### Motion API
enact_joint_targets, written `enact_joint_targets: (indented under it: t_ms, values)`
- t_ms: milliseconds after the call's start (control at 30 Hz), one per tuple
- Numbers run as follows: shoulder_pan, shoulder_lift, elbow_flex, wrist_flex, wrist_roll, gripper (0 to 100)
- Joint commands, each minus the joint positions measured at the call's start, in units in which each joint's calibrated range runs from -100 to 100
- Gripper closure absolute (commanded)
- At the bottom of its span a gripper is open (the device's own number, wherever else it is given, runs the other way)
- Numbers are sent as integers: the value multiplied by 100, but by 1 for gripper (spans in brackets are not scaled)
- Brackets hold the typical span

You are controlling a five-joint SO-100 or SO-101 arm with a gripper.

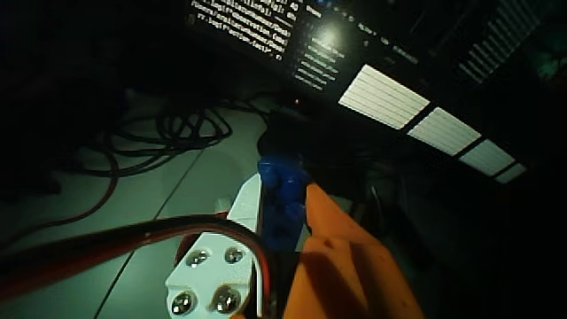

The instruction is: Grab the blue brick and put it into the cup

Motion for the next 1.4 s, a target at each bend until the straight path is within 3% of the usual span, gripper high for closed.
enact_joint_targets:
  t_ms: [0,1367]
  values:
    - [-101,28,-341,-219,33,100]
    - [-570,-23,-341,285,-314,100]
